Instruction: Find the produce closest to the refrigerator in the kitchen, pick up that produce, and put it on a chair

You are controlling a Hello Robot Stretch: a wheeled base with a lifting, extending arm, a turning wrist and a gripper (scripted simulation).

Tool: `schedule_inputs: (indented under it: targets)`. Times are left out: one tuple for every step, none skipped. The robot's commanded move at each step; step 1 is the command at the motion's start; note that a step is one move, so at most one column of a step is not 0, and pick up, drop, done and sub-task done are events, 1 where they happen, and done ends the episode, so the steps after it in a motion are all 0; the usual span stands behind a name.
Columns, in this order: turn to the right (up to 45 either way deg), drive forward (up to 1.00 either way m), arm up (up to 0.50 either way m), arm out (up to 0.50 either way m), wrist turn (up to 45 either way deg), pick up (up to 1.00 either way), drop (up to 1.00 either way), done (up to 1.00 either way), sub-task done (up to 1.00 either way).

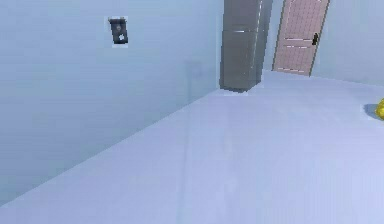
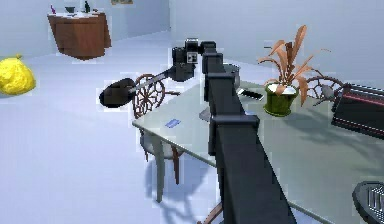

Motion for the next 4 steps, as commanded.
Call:
schedule_inputs:
  targets:
    - [0.0,0.0,0.0,0.0,-45.0,0.0,0.0,0.0,0.0]
    - [0.0,0.0,0.0,0.0,-30.0,0.0,0.0,0.0,0.0]
    - [0.0,0.0,0.0,-0.48,0.0,0.0,0.0,0.0,0.0]
    - [-45.0,0.0,0.0,0.0,0.0,0.0,0.0,0.0,0.0]
